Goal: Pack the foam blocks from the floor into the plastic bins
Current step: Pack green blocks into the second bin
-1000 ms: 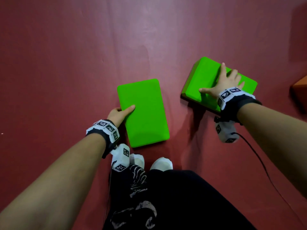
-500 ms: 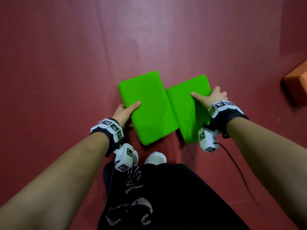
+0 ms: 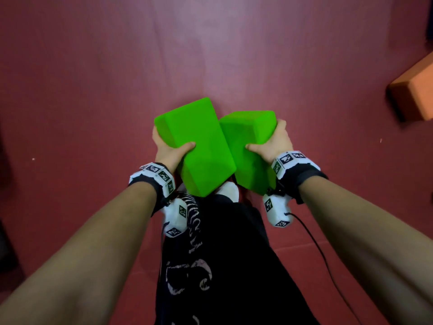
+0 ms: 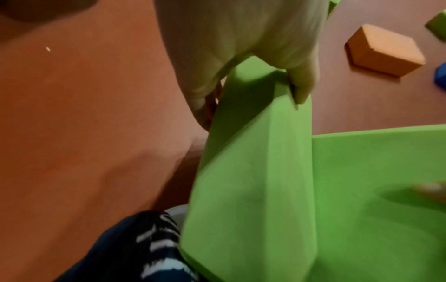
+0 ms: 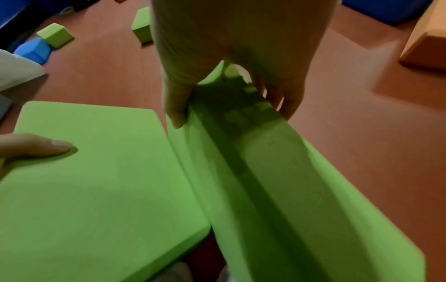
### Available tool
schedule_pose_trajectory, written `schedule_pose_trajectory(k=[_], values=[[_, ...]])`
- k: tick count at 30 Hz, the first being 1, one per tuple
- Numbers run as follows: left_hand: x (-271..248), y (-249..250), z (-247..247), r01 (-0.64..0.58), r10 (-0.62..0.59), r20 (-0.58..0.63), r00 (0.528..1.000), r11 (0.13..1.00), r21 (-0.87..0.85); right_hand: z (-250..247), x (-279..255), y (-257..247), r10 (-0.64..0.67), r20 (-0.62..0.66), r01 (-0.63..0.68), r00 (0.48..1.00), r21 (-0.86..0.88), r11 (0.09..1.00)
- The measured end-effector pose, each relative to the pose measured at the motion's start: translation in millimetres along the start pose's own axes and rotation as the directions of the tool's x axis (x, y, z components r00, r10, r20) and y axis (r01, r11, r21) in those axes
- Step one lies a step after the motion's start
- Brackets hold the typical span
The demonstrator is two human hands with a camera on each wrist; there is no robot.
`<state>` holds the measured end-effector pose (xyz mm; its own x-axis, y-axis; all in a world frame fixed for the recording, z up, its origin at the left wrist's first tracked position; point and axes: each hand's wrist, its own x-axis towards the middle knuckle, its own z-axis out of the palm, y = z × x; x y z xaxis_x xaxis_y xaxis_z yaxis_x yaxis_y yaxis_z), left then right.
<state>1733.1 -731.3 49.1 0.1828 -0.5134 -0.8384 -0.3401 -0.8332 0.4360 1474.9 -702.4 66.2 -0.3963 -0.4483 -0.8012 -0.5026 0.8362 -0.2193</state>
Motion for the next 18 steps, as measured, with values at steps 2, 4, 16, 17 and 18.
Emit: schedule_pose_trajectory(k=[2,4,16,17,18], values=[[-22,8,-13,-0.038,0.039,-0.043,0.998,0.999,0.029,-5,-26,-11,-0.046,0.043,0.048,0.998,-0.065,0.997],[-49,18,-30,-0.048,0.052,-0.048,0.997,0.995,0.089,-13,-51,-23,-0.084,0.042,0.089,0.996,-0.128,0.988],[-178,28,-193,0.018,0.066,-0.295,0.953,0.962,0.272,-46,-197,-149,-0.323,0.046,0.318,0.945,-0.358,0.878],[-184,24,-202,0.016,0.067,-0.321,0.945,0.969,0.248,-43,-205,-159,-0.325,0.068,0.326,0.943,-0.375,0.868],[-190,15,-214,0.021,0.055,-0.340,0.939,0.976,0.215,-37,-214,-172,-0.337,0.098,0.348,0.936,-0.395,0.851]])
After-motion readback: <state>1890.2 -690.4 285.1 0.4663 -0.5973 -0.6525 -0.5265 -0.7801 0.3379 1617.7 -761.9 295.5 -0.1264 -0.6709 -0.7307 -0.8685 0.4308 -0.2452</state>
